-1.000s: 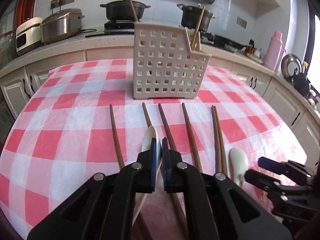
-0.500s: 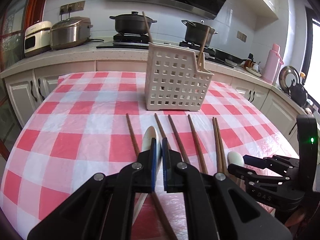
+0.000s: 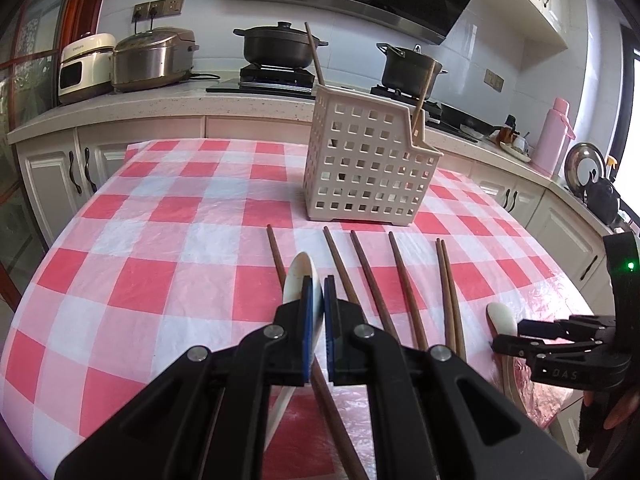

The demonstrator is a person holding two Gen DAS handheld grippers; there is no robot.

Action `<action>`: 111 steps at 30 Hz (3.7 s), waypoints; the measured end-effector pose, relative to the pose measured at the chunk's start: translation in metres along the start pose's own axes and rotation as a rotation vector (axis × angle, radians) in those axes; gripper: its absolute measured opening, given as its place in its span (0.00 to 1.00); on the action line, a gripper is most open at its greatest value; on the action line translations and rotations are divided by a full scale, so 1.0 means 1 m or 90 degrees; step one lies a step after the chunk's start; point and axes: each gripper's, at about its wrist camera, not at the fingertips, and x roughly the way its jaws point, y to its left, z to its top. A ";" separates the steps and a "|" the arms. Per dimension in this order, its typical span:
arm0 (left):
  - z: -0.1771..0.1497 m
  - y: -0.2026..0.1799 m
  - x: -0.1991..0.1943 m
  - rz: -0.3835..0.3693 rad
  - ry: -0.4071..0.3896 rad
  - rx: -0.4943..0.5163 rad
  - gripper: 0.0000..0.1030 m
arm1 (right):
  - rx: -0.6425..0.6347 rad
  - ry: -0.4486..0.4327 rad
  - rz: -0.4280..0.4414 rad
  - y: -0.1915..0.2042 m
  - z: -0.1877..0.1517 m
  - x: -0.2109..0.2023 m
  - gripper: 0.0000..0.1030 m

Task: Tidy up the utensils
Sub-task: 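Close the right gripper on the handle of a white spoon, then carry the white spoon over the caddy with the right gripper while the left holds another spoon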

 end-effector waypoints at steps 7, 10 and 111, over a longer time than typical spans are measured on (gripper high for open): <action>-0.001 0.003 0.000 -0.001 0.000 -0.007 0.05 | -0.014 -0.006 -0.022 0.016 0.013 0.009 0.38; -0.001 0.005 -0.001 0.002 -0.002 -0.008 0.05 | -0.032 -0.008 -0.023 0.024 0.020 0.013 0.33; 0.243 -0.050 0.038 -0.152 -0.210 -0.038 0.05 | -0.104 -0.422 0.085 0.016 0.211 -0.100 0.14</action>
